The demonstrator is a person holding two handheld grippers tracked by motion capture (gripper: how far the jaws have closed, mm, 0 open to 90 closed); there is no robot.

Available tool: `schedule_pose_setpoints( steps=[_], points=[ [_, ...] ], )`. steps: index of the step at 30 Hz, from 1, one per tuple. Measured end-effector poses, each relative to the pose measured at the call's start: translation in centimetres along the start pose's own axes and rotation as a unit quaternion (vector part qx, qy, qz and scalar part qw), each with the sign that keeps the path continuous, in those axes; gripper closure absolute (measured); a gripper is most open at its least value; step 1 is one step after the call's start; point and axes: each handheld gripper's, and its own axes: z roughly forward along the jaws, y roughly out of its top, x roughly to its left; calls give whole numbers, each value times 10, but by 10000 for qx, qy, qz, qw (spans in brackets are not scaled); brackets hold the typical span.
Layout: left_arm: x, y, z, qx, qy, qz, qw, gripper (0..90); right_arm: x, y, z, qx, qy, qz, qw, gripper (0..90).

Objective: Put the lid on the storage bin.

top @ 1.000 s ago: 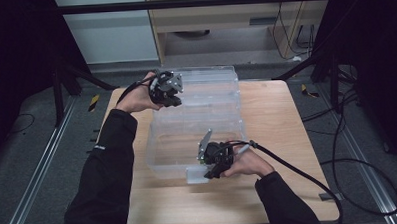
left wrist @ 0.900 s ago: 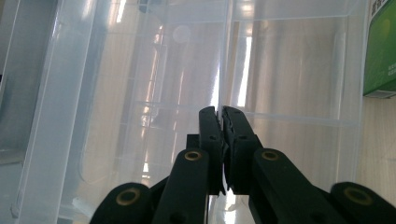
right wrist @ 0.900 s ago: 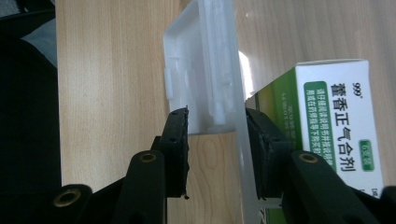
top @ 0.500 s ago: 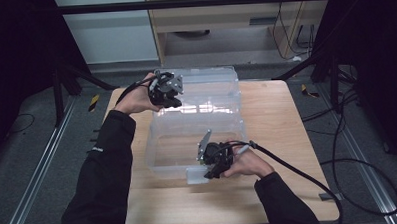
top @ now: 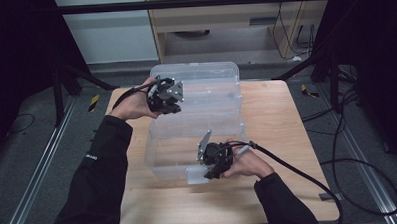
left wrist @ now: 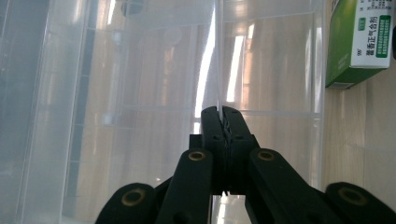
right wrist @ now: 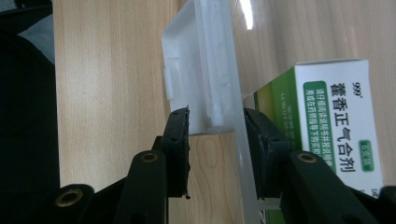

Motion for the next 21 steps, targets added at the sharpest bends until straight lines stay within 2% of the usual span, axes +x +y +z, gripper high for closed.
schedule_pose_setpoints(
  steps=[6,21],
  points=[
    [-14,0,-5,-12,69,7,10000,887,0,0,0,0,10,-35,10000,635],
    [-40,-4,-12,-120,151,-79,9998,885,0,-1,0,-23,36,-37,10000,634]
  ],
)
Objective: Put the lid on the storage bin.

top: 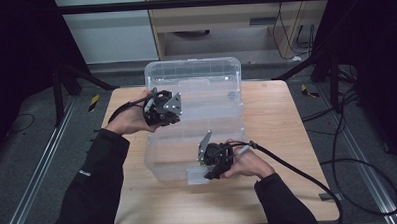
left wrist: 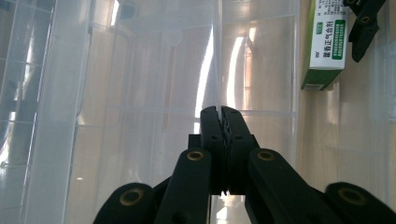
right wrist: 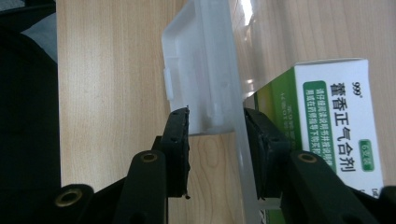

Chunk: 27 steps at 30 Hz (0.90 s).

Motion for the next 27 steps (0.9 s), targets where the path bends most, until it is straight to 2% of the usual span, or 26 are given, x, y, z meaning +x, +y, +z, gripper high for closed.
schedule_pose_setpoints(
  steps=[4,5,8,14,15,16,20,23,24,25,27],
  points=[
    [-5,0,-1,-25,-41,13,10000,885,0,0,0,-11,0,-75,10000,633],
    [-5,0,-2,-33,-22,90,10000,885,0,0,0,-7,3,-68,10000,633],
    [-8,-2,-2,-39,-56,11,10000,885,0,0,0,-9,3,-83,10000,633],
    [-14,-2,-3,-35,-45,57,10000,885,0,0,0,-8,22,-60,10000,631],
    [-16,-2,-3,-39,-70,-19,10000,885,0,0,0,-3,19,-50,10000,631],
    [-16,-2,-3,-54,-51,50,10000,885,0,0,0,-3,24,-65,10000,631],
    [-21,-3,-3,-67,-81,-20,9999,884,0,-1,0,-17,32,-70,10000,629],
    [-23,-3,-4,-40,-87,7,10000,883,0,-1,0,-31,12,-82,10000,626],
    [-24,-3,-4,-31,-110,-73,9999,882,1,-1,-1,-11,12,-93,10000,625],
    [-24,-3,-4,-12,-79,13,10000,882,1,-1,-1,-2,8,-80,10000,624],
    [-26,-2,-4,25,-76,12,10000,881,2,-1,-1,-16,-6,-91,10000,623]
  ],
)
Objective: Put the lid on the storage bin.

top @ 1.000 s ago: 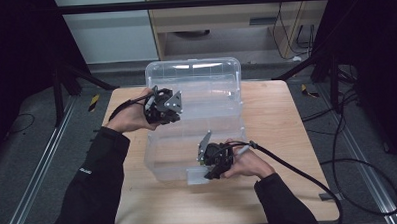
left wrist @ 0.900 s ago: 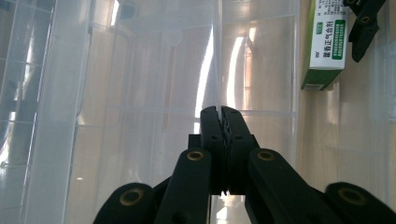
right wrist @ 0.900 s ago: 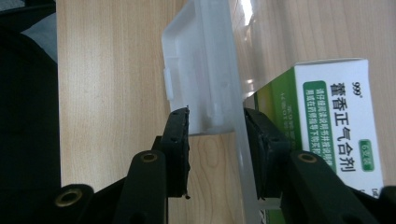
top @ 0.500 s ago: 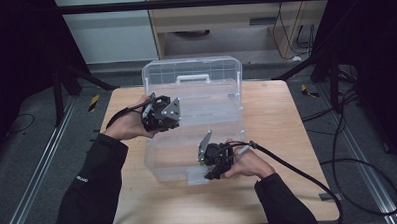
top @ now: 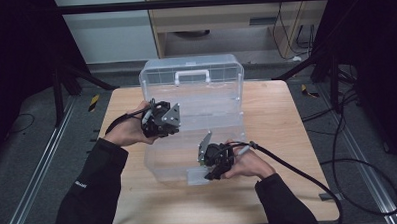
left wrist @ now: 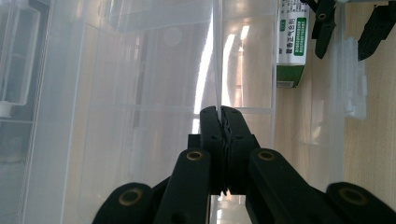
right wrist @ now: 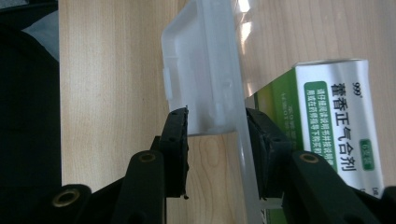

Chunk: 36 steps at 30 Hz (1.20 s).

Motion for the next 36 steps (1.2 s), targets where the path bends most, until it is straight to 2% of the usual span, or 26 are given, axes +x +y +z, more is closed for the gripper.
schedule_pose_setpoints(
  steps=[14,20,24,27,29,30,32,36],
  points=[
    [-7,-2,0,-26,-52,-87,9999,874,3,-1,0,-22,-70,68,9999,600],
    [-9,-2,0,2,-33,-100,9999,874,7,0,-1,-56,-231,19,9997,594],
    [-11,-2,1,8,-69,-191,9998,873,9,0,-12,-377,-208,2,9991,580],
    [-12,-1,1,27,-70,-191,9998,873,11,-1,-19,-472,-282,-11,9985,584],
    [-11,0,1,51,-66,-95,9999,873,13,-2,-24,-537,-363,-4,9979,590],
    [-12,-1,1,54,-83,-143,9998,873,14,-3,-27,-658,-365,-26,9972,593],
    [-13,-1,1,63,-99,-176,9998,873,16,-4,-31,-707,-437,-28,9965,604],
    [-15,-1,2,47,-127,-184,9997,873,16,-8,-39,-847,-500,215,9949,675]
  ],
)
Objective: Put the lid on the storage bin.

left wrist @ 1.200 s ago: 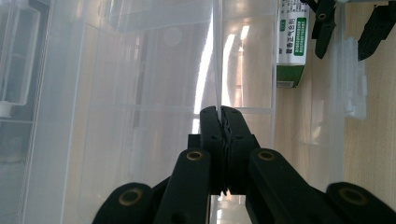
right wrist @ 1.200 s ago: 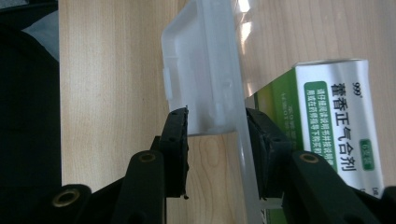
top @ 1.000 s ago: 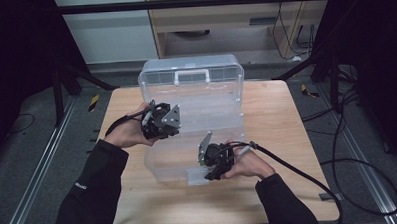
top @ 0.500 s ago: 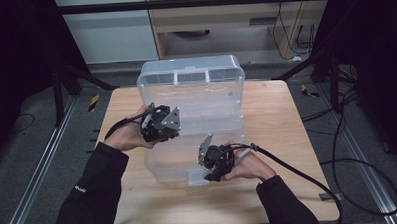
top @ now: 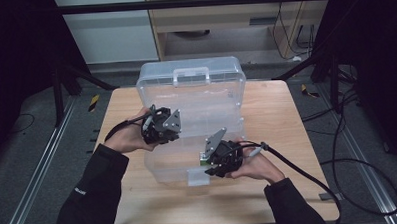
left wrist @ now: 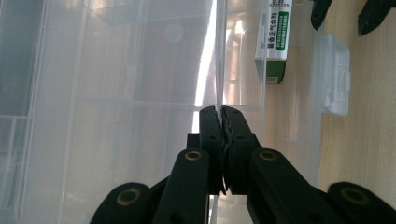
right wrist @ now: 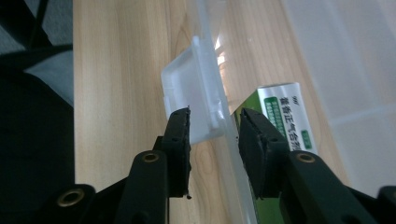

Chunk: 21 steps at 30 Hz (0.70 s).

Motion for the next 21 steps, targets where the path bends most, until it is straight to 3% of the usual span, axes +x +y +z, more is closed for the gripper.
schedule_pose_setpoints(
  steps=[4,9,13,19,21],
  points=[
    [-1,1,0,35,-32,-12,10000,873,-3,-4,-13,-150,-69,240,9996,755],
    [-2,2,1,102,-45,-6,9999,871,-5,-10,-32,-582,-125,460,9972,833],
    [-3,2,1,105,-61,-7,9999,871,-10,-16,-45,-1029,-320,789,9911,884],
    [-3,3,1,116,-54,-8,9999,869,-16,-21,-63,-1589,-569,1099,9795,900],
    [-3,3,1,128,-51,-8,9999,869,-19,-21,-68,-1787,-625,1223,9743,900]
  ],
)
